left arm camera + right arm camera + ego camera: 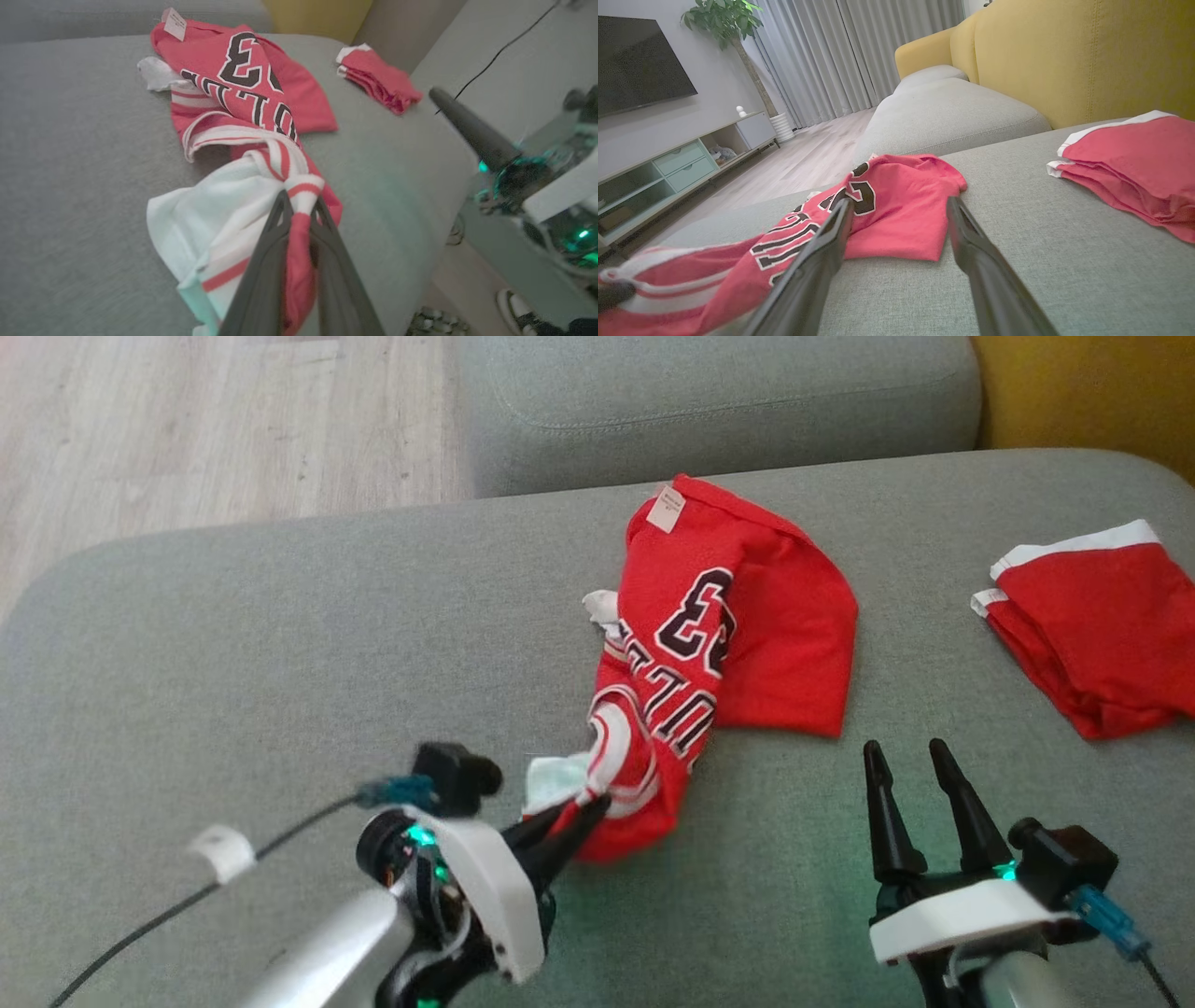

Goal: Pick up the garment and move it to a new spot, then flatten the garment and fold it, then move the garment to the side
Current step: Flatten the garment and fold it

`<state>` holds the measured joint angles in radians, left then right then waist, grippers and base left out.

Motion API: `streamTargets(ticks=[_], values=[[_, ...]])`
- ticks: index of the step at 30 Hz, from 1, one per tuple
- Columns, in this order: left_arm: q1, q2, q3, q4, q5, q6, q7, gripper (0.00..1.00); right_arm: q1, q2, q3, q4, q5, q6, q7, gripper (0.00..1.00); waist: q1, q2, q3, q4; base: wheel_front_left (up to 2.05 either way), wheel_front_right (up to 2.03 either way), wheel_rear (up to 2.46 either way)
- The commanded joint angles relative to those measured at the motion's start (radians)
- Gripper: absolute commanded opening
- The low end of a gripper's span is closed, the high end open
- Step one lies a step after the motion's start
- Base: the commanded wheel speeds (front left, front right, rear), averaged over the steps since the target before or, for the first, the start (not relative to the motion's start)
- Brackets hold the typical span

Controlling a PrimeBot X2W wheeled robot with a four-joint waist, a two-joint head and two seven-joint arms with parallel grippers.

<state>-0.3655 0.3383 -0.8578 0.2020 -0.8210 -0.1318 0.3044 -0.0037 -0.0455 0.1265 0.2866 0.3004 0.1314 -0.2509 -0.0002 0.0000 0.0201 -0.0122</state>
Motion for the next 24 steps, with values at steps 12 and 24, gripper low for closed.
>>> streamTargets(ticks=[12,24], values=[[-0.131,-0.021,0.356,0.060,-0.276,0.188,0.001,0.00,-0.073,-0.005,0.038,-0.049,0.015,-0.001,-0.011,1.00,0.0002,0.0000,0.116,-0.032,0.00,0.00,0.00],[-0.422,0.002,0.433,0.487,-0.274,0.220,-0.004,0.80,-0.170,-0.005,0.080,-0.052,0.008,-0.001,-0.011,1.00,0.0002,0.0000,0.280,-0.108,0.00,0.00,0.00]])
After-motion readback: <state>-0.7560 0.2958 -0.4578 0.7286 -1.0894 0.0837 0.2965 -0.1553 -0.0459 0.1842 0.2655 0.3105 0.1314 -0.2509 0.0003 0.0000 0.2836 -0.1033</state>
